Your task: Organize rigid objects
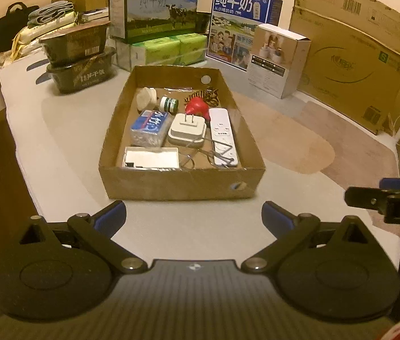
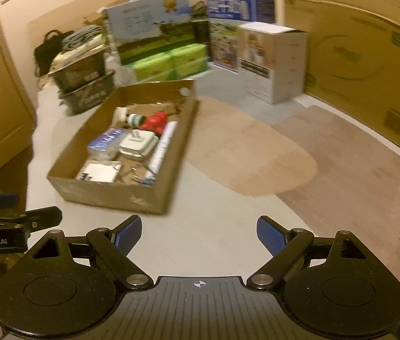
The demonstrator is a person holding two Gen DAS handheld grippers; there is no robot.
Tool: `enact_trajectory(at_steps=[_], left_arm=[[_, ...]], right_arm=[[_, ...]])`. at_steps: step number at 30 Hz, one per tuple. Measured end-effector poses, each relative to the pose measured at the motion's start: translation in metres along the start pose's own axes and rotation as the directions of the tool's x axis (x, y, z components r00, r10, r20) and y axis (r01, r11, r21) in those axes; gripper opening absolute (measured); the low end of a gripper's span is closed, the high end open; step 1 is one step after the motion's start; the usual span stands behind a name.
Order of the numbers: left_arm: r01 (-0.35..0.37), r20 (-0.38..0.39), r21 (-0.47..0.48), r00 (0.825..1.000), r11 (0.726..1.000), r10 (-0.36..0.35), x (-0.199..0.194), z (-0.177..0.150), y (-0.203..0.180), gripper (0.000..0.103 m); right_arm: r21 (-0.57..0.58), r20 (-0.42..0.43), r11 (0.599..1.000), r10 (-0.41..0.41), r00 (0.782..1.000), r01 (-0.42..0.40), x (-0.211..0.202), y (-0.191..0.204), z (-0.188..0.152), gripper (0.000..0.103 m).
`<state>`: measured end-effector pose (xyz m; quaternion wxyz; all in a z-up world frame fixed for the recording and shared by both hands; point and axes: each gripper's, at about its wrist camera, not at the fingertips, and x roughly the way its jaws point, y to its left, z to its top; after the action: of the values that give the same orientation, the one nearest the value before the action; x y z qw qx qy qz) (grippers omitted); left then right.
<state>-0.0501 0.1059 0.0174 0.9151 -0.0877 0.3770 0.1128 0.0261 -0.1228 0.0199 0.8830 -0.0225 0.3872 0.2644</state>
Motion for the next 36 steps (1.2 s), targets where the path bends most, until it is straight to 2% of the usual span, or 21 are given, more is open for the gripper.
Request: enact_trajectory(at_steps=[14,36], left_arm=[[-0.012,-0.003,0.021,1.0,1.0,0.012,-0.006,-0.022,-0.028,0.1],[0.004,-0.007,0.063,1.0,0.998,-0.004,-0.003,-0.023,-0.046,0.1]], right_arm=[[0.037,0.01,0.997,-0.073,0.997,0.073,-0.03,-0.026,-0.035,0.088],[0.054,0.01,0.994,-0.095,0.995,0.094,-0.03,-0.034,-0.038,0.088]])
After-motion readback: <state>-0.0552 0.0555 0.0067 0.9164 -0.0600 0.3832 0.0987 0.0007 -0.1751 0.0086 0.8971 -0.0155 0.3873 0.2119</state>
